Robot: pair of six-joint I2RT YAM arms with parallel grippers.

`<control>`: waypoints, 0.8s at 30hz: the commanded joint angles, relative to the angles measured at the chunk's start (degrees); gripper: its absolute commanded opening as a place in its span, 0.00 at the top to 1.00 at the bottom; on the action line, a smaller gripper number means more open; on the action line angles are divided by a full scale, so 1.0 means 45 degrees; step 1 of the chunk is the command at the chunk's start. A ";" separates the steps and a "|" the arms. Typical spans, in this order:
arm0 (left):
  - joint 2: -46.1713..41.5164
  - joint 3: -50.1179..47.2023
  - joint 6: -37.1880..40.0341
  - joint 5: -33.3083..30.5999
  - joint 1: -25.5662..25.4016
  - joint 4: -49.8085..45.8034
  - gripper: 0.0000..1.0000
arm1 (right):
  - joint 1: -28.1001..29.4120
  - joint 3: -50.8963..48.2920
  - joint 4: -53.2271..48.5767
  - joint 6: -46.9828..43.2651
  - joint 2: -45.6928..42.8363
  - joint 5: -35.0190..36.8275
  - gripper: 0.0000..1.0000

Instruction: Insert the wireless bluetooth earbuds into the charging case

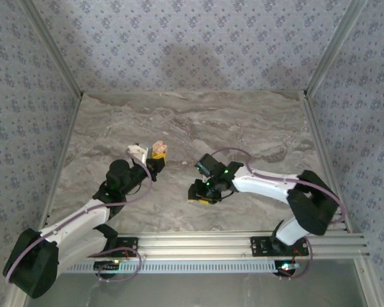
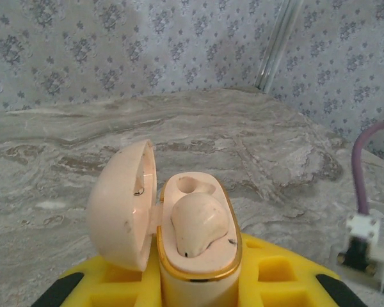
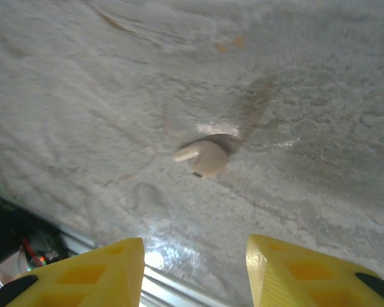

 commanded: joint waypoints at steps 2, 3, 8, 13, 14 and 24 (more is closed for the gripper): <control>-0.0546 -0.0165 -0.0248 -0.0168 0.0240 0.0124 0.89 | 0.0333 0.0620 0.0250 0.0981 0.1031 0.0073 0.55; -0.0630 -0.0205 -0.0251 -0.0168 0.0269 0.0125 0.89 | 0.0337 0.0733 0.0305 0.0968 0.1236 0.0096 0.55; -0.1132 -0.0378 -0.0171 -0.0158 0.0482 -0.0072 0.89 | 0.0276 0.1308 0.0232 0.0581 0.2054 0.0232 0.58; -0.1613 -0.0575 -0.0100 -0.0148 0.0710 -0.0300 0.88 | 0.0074 0.2249 0.0016 -0.0148 0.2771 0.0541 0.61; -0.1693 -0.0594 -0.0074 -0.0147 0.0754 -0.0334 0.88 | 0.0018 0.2392 -0.0032 -0.0264 0.2882 0.0556 0.61; -0.2197 -0.0757 0.0014 -0.0073 0.1060 -0.0670 0.88 | -0.0055 0.3891 -0.2804 -0.1472 0.2982 0.1435 0.58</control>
